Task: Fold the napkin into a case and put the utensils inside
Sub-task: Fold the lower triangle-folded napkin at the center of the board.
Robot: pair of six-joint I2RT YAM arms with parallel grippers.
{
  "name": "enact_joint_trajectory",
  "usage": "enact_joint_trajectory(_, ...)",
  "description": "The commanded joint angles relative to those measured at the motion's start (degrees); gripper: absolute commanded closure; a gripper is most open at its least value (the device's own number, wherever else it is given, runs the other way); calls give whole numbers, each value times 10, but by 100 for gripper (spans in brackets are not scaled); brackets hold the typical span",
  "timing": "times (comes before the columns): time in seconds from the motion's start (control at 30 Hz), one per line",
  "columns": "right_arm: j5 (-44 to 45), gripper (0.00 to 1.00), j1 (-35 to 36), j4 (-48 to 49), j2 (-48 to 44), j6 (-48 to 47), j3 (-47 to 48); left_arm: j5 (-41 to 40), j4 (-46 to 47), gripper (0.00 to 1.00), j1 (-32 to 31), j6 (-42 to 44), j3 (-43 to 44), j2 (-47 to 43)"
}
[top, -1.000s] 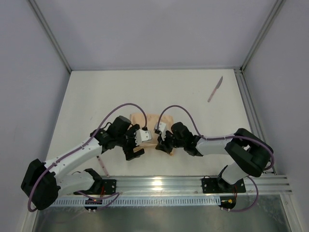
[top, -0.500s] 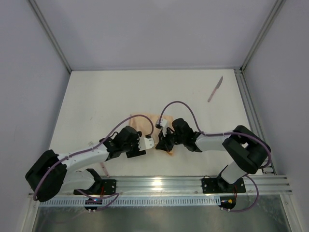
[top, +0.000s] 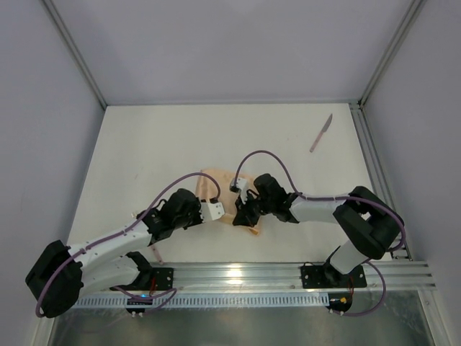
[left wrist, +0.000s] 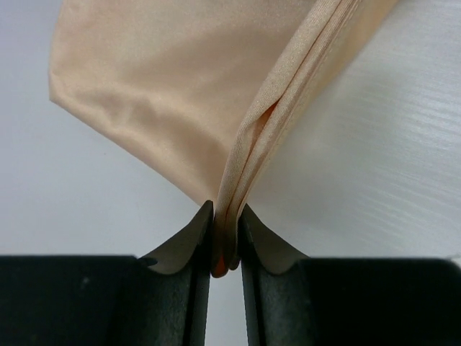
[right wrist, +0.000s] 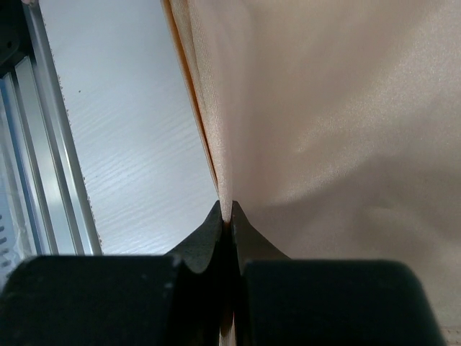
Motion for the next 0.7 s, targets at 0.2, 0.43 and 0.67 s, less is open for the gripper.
enact_joint_trajectory(0.2,-57,96,-3,-74,-27,-3,34,79,-74,100,21,-7,37,-3)
enact_joint_trajectory(0.43,-103,96,-1,-105,-50,26,27,186,-180,100,48,-9,76,-25)
enact_joint_trajectory(0.67,-234,96,-1,-130,-35,90,36,252,-295,100,55,-3,132,-17)
